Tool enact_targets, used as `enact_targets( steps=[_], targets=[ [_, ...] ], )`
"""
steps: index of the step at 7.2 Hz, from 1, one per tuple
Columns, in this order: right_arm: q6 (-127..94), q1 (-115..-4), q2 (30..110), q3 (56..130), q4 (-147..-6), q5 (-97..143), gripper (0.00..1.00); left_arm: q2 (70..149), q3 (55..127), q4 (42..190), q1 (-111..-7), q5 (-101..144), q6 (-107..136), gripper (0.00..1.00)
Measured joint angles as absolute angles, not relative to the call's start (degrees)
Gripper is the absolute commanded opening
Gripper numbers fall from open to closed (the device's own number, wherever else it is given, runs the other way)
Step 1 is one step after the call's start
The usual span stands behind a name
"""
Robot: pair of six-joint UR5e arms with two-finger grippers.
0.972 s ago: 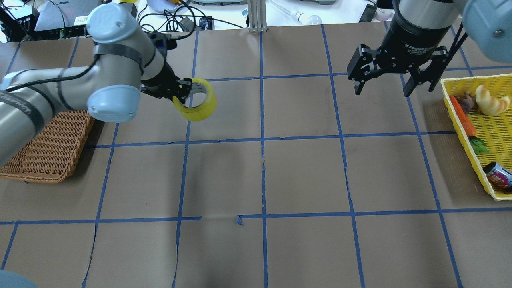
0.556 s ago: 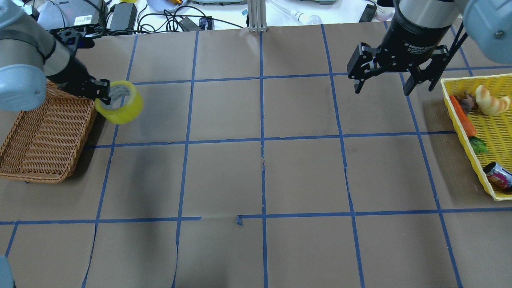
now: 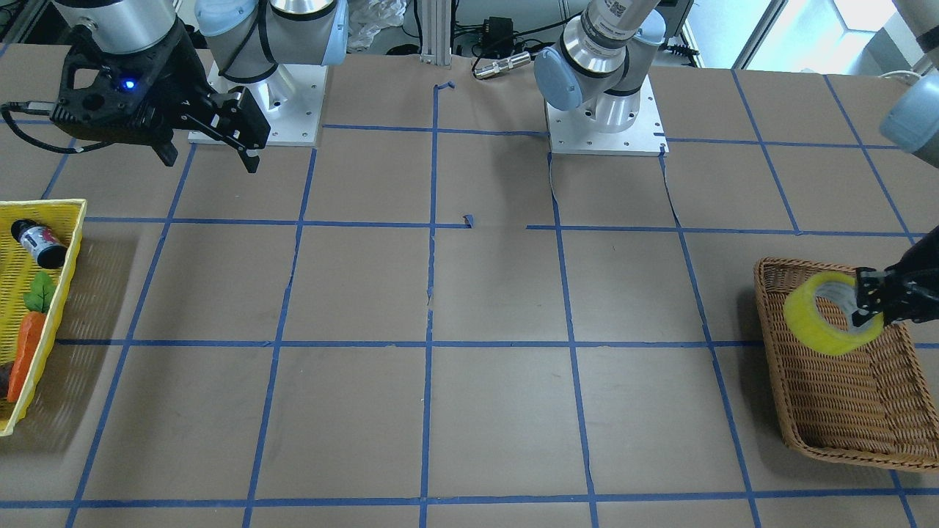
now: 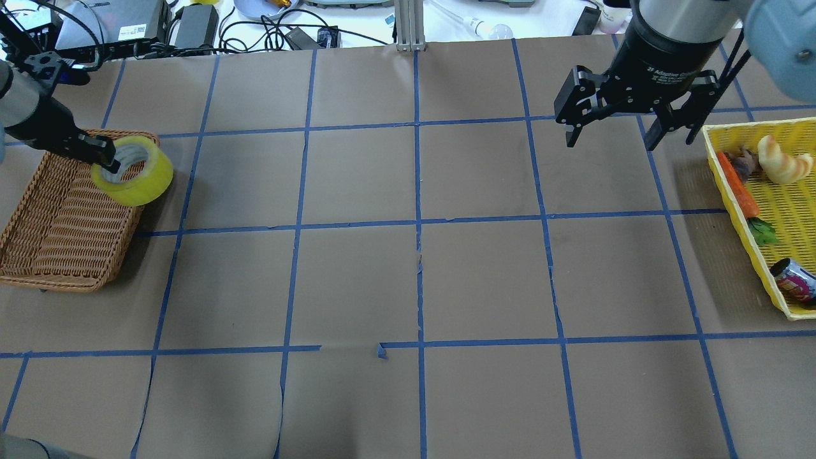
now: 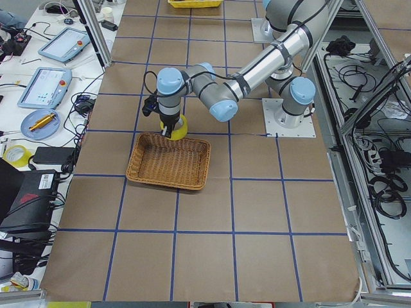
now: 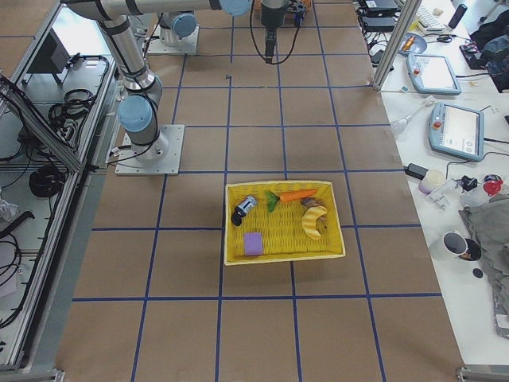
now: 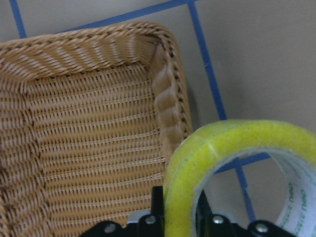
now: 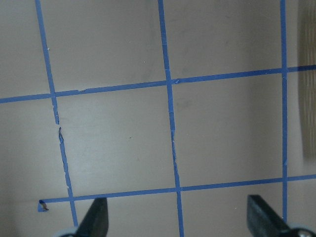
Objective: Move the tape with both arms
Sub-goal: 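Lower the tape roll into the wicker basket and release it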
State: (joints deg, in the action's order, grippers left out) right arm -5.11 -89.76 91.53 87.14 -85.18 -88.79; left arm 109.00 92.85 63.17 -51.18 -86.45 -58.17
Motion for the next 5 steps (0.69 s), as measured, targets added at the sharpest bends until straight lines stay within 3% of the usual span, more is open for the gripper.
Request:
enact_targets(
  steps=[2, 3, 4, 5],
  targets=[
    [-4.78, -89.80, 91.77, 87.37, -85.20, -88.67, 1.00, 113.86, 91.79, 58.28, -48.05, -86.31, -63.37, 0.16],
    [-4.62, -89.77, 91.78, 87.50, -85.23, -88.69, 1.00, 115.82, 91.90, 55.70, -47.78, -85.90, -63.61, 0.47],
    [-4.58, -89.75, 91.82, 87.52, -85.24, -88.69, 1.00, 117.34, 92.00, 54.52, -47.74, -84.28, -63.32, 0.73],
    [-4.57, -89.74, 91.82, 87.54, -85.25, -88.83, 1.00, 118.25, 92.03, 54.06, -47.73, -82.12, -62.89, 0.89]
  ],
)
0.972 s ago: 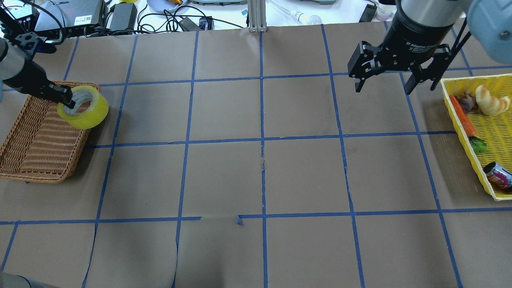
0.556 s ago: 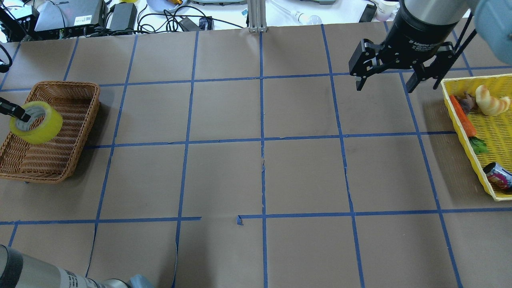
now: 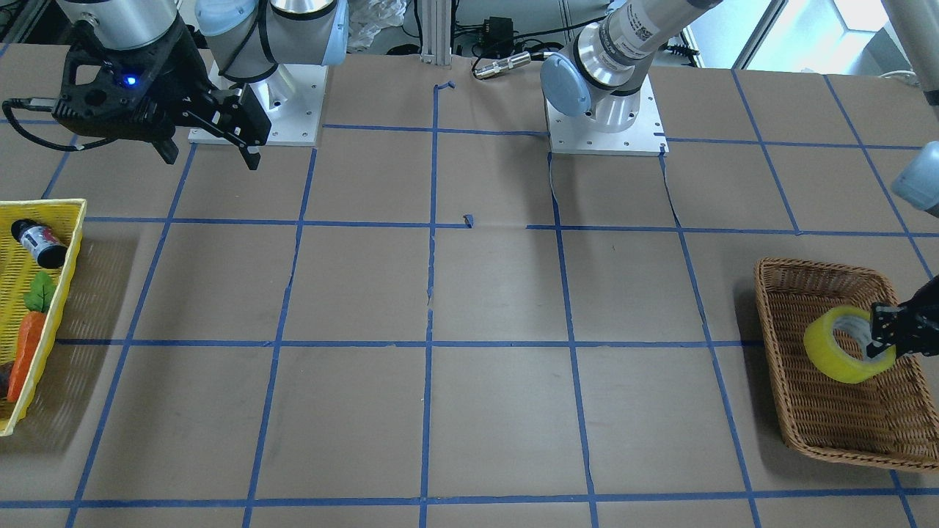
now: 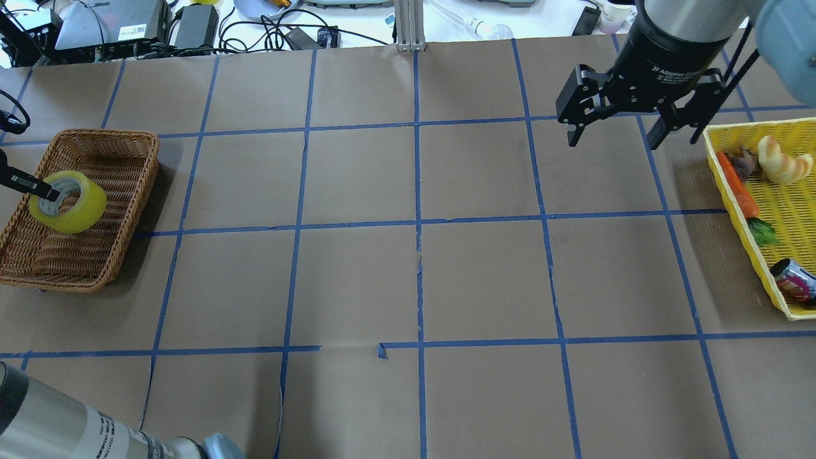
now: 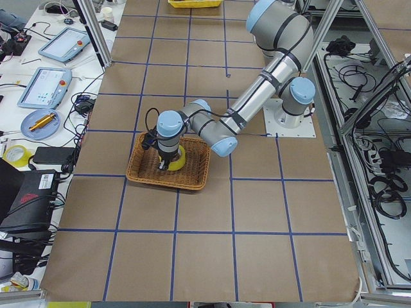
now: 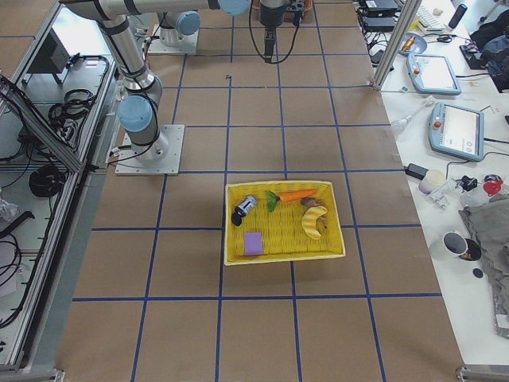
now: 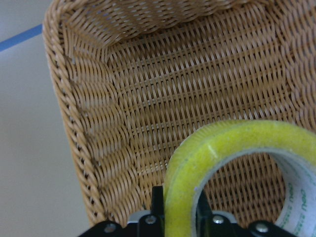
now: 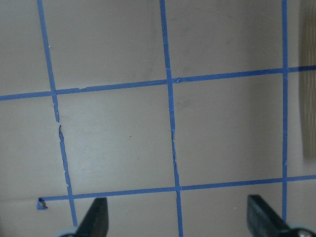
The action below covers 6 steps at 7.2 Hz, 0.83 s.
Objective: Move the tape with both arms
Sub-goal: 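Lower the tape roll into the wicker basket and release it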
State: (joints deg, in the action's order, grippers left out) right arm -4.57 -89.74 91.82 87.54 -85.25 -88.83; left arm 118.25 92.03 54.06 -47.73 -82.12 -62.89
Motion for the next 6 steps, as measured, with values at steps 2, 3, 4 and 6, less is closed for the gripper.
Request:
enact_targets(
  steps=[2, 3, 4, 6],
  targets=[
    [-4.63, -89.69, 91.83, 87.54, -85.22, -89.58, 1.00, 116.71, 92.03, 55.30, -48.79, -80.81, -57.76, 0.98],
    [-4.62, -89.71, 91.96, 87.56, -85.14, -91.02, 1.00, 114.34, 91.75, 58.03, -50.34, -81.03, -55.69, 1.00],
    [-4.66, -89.73, 92.02, 87.59, -85.12, -91.88, 1.00, 111.04, 91.50, 62.49, -51.96, -81.17, -52.65, 1.00],
    [-4.73, -89.73, 92.08, 87.62, -85.16, -91.99, 1.00, 102.96, 91.47, 70.33, -59.16, -82.22, -40.56, 1.00]
  ],
)
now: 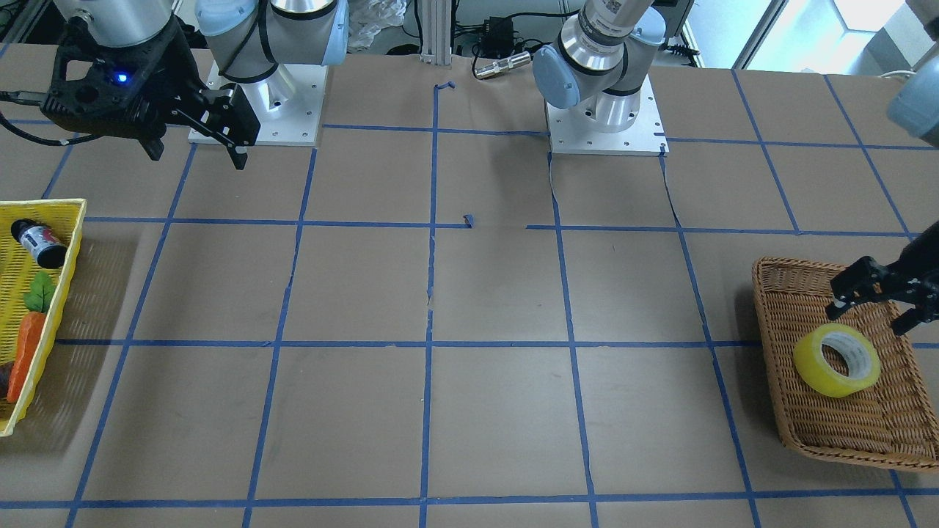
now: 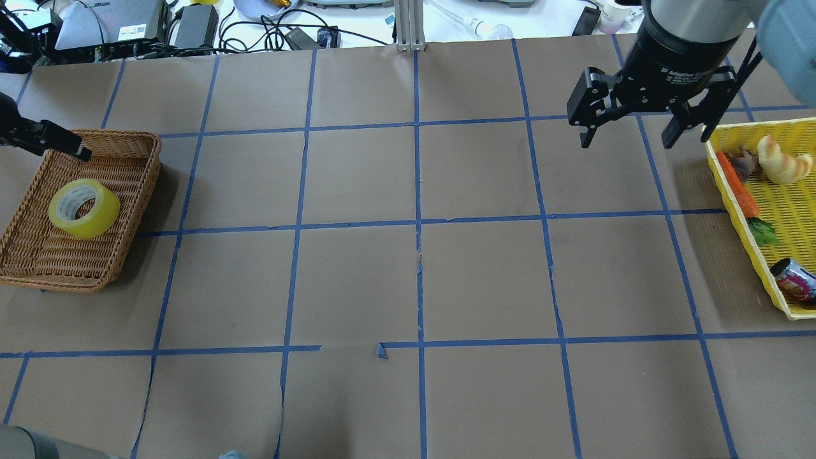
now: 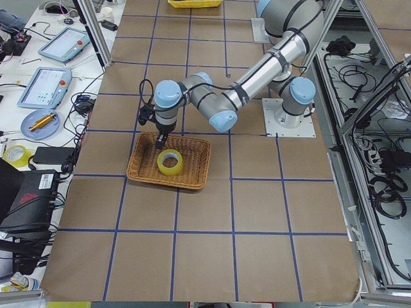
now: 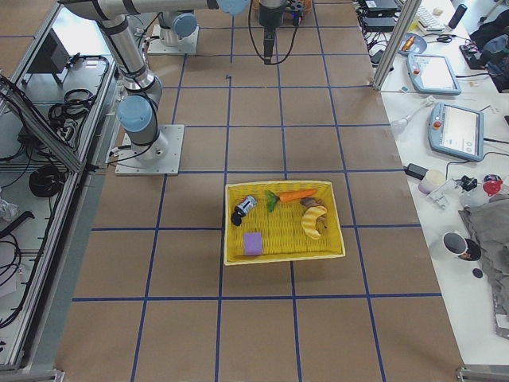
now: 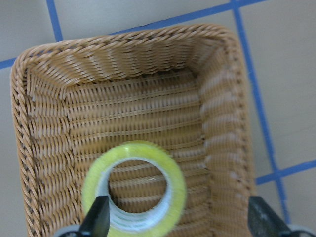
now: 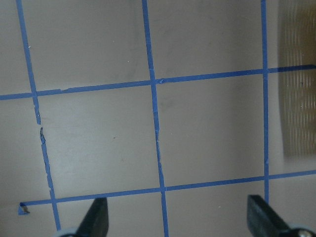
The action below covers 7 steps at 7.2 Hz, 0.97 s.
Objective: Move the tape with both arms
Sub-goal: 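Lower the tape roll into the wicker basket and release it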
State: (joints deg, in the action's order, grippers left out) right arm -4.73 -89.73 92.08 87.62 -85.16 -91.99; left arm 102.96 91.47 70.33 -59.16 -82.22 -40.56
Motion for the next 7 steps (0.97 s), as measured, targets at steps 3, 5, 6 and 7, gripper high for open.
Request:
enact_targets(
  steps=[3, 5, 6, 7],
  targets=[
    [-4.56, -89.74, 92.11, 87.62, -85.17, -91.91, 1.00, 92.70, 91.46, 76.59, -80.32, -86.94, -13.82, 1.00],
    [-4.61, -89.74, 92.11, 87.62, -85.17, -91.78, 1.00, 87.34, 91.54, 79.66, -89.24, -88.11, -1.12, 1.00],
    [-4.57, -89.74, 92.11, 87.61, -85.17, -91.77, 1.00, 85.16, 91.15, 81.25, -90.87, -88.46, 1.22, 1.00],
    [-4.54, -89.74, 92.11, 87.55, -85.17, -91.74, 1.00, 83.57, 90.72, 83.03, -91.42, -89.95, 2.05, 1.00]
  ],
)
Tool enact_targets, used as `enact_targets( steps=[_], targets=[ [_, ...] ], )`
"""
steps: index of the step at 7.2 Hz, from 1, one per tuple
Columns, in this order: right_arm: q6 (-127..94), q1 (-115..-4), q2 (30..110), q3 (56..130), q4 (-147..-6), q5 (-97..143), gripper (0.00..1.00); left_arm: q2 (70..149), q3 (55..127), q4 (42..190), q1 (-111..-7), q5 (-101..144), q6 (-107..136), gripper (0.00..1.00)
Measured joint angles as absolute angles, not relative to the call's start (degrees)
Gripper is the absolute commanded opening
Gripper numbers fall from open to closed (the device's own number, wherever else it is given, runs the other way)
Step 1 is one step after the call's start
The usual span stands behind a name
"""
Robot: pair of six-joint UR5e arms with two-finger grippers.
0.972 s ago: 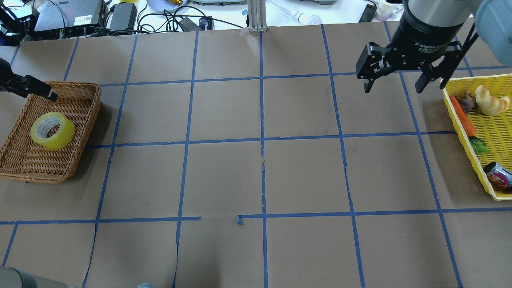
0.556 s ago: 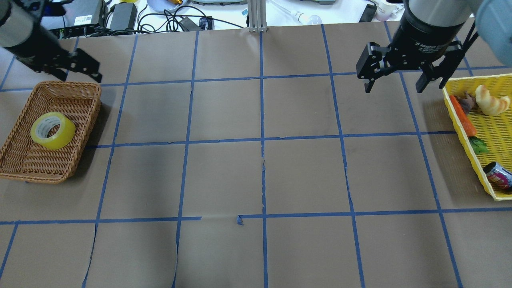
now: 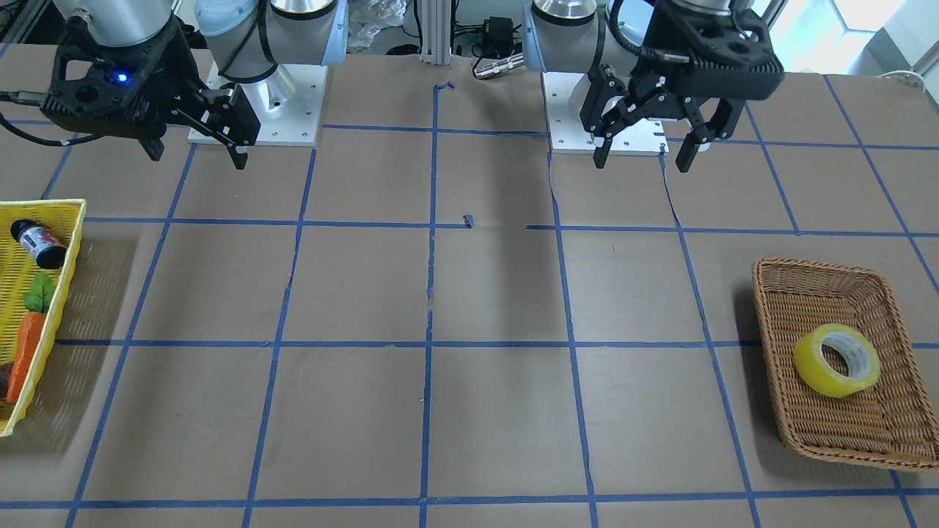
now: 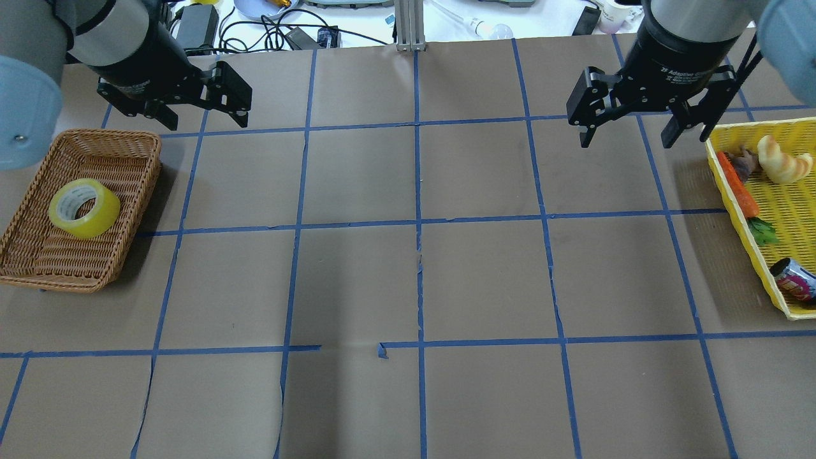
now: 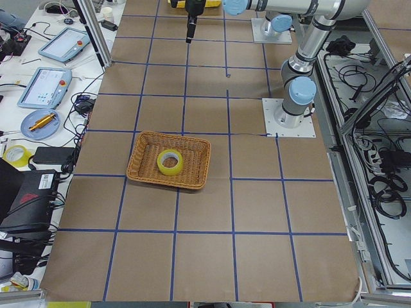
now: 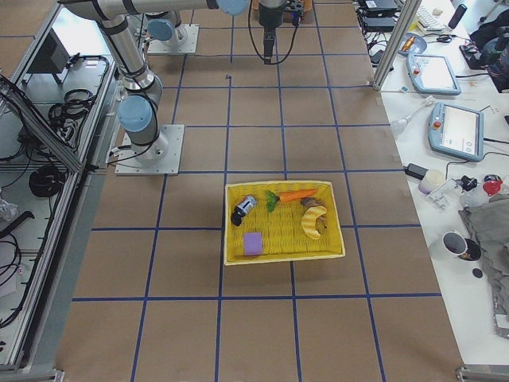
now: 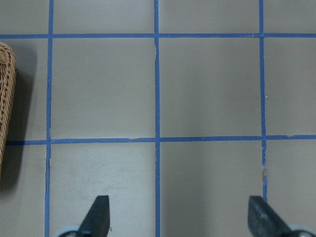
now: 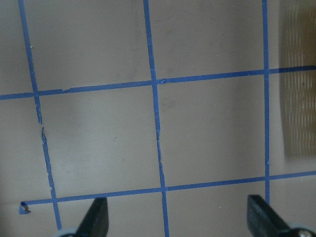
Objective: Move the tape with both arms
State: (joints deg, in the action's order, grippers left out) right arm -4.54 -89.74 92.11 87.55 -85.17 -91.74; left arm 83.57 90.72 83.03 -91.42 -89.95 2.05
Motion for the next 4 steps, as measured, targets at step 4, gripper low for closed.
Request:
enact_targets(
  steps=[4],
  targets=[
    [-4.45, -89.65, 92.13, 87.38, -85.07, -91.73, 1.00, 83.74, 89.82, 84.93, -90.95, -88.29, 2.20, 1.00]
  ],
)
